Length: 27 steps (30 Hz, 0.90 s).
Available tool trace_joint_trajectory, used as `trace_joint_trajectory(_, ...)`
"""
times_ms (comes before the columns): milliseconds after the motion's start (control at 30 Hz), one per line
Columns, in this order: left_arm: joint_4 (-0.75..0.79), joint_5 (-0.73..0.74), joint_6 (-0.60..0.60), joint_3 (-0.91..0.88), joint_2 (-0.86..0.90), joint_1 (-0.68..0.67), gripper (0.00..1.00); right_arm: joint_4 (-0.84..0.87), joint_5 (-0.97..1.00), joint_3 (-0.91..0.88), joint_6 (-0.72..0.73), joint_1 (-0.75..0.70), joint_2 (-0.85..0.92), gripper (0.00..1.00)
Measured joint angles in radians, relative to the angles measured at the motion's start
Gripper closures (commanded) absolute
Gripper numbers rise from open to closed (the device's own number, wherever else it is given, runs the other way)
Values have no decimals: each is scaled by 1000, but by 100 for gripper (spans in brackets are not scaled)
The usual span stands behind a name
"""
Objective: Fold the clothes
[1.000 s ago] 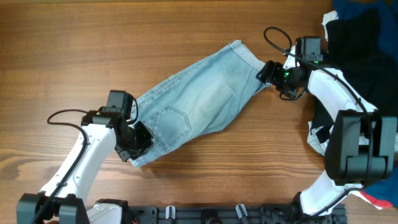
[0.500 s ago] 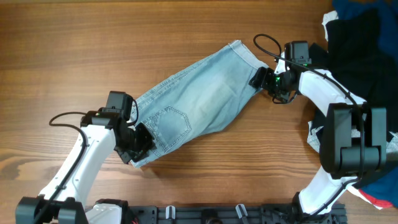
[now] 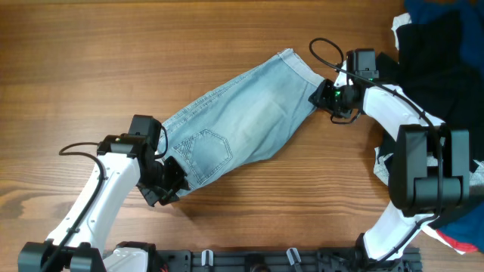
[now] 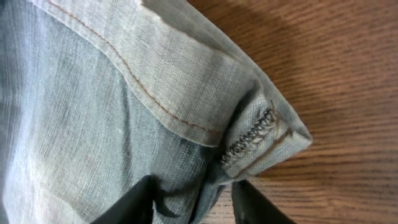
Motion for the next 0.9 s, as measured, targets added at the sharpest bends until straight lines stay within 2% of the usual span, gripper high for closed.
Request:
trace_joint_trajectory(67, 3, -9, 0, 0, 0, -5, 67, 2, 0, 0, 1, 0, 0, 92)
trace_joint_trajectory(100, 10, -13, 0, 0, 0, -10, 67, 1, 1, 0, 0, 0, 0, 96)
trace_joint_trajectory(567, 40, 16, -19, -31, 0, -110, 67, -122, 50, 0, -5, 0, 0, 96)
trace_joint_trajectory(733, 56, -74, -51, -32, 0, -135, 64, -154, 53, 0, -10, 0, 0, 96)
trace_joint_trajectory(900, 141, -166, -65, -34, 0, -135, 61, -217, 56, 3, -12, 0, 0, 96)
